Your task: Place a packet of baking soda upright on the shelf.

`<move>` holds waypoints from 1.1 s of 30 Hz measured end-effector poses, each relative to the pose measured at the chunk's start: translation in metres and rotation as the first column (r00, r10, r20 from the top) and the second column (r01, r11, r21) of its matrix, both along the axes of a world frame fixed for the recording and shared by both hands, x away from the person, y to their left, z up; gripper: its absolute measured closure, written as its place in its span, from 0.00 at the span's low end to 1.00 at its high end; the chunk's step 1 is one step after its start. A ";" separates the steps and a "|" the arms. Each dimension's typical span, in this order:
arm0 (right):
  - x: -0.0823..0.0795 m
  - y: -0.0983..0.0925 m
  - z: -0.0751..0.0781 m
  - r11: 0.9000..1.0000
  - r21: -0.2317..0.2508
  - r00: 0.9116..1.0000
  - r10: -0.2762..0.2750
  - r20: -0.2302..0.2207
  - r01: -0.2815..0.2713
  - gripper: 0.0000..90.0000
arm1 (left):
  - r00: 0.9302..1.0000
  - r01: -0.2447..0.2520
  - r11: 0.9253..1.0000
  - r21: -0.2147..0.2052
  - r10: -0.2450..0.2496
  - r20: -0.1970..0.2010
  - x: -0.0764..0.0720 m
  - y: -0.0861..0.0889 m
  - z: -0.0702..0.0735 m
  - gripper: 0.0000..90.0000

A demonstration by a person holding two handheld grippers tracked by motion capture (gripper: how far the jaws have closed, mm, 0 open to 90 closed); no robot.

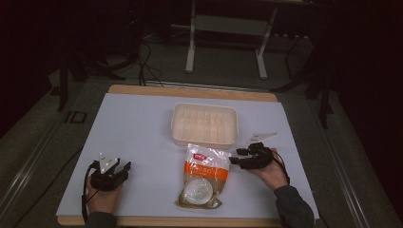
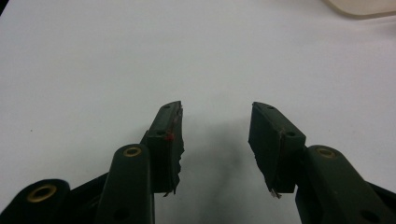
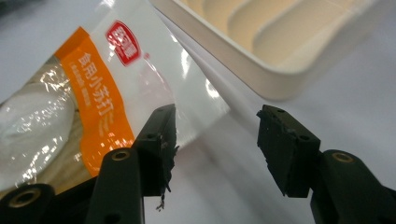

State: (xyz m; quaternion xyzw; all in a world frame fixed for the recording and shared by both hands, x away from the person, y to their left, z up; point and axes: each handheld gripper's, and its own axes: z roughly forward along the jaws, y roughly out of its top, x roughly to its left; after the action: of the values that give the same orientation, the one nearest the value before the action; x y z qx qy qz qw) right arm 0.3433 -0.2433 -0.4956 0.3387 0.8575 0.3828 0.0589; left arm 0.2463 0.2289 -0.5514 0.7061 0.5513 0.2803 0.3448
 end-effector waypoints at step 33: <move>0.040 0.033 -0.002 0.980 0.001 0.961 0.196 -0.194 -0.200 0.76 | 1.000 0.008 0.999 0.031 -0.007 -0.013 0.001 -0.003 0.000 0.59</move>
State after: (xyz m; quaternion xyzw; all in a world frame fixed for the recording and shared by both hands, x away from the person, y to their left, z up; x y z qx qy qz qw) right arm 0.3833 -0.2103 -0.4979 0.2862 0.8923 0.3439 -0.0601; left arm 0.2474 0.2255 -0.5518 0.7151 0.5465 0.2831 0.3314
